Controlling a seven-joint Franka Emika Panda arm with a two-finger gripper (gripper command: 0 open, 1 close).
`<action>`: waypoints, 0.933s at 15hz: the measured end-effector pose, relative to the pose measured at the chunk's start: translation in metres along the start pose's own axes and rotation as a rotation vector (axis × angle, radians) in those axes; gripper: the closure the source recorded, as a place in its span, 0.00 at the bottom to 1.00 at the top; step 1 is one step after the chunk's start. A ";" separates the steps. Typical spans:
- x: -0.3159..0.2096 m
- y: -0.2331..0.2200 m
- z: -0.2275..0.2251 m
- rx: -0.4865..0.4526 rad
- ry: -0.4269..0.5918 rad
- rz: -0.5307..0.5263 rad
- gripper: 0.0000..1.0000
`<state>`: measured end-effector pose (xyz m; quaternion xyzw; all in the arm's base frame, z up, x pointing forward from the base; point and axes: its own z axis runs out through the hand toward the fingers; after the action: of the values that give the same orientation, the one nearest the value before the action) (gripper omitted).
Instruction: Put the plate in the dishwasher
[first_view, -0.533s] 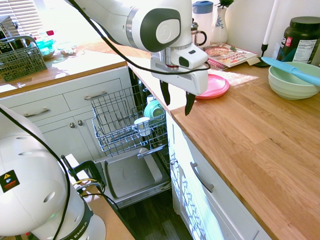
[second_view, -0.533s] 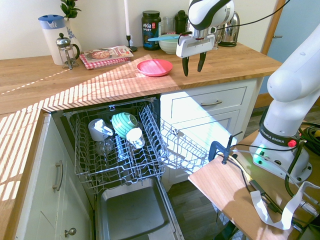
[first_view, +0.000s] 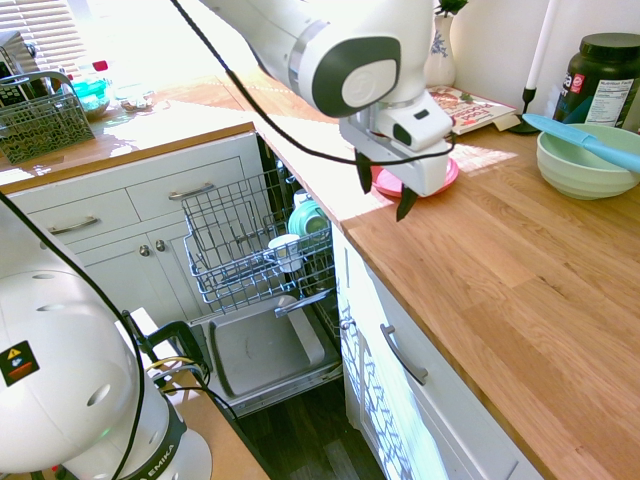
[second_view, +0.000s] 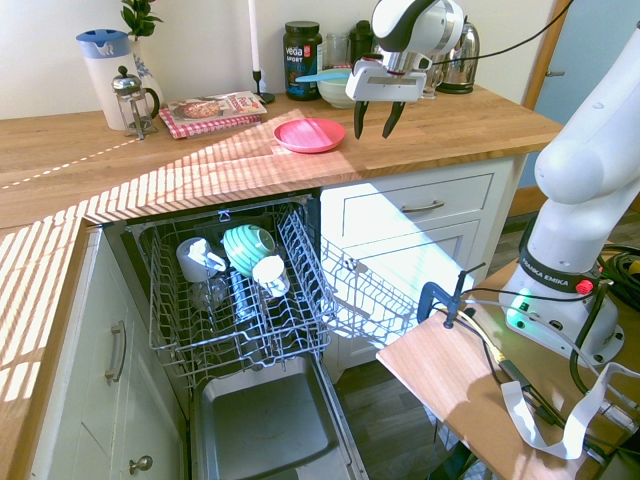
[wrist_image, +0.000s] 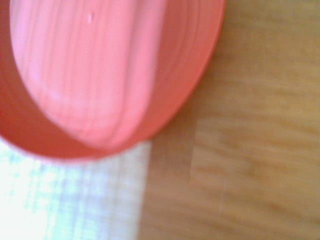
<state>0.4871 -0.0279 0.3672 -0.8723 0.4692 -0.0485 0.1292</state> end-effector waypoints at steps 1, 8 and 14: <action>0.016 -0.006 0.009 0.048 -0.017 0.023 0.00; 0.092 -0.010 0.032 0.168 -0.041 0.042 1.00; 0.106 -0.059 0.043 0.212 -0.092 -0.046 1.00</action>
<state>0.6027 -0.0771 0.3384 -0.8654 0.4350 -0.0609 0.2411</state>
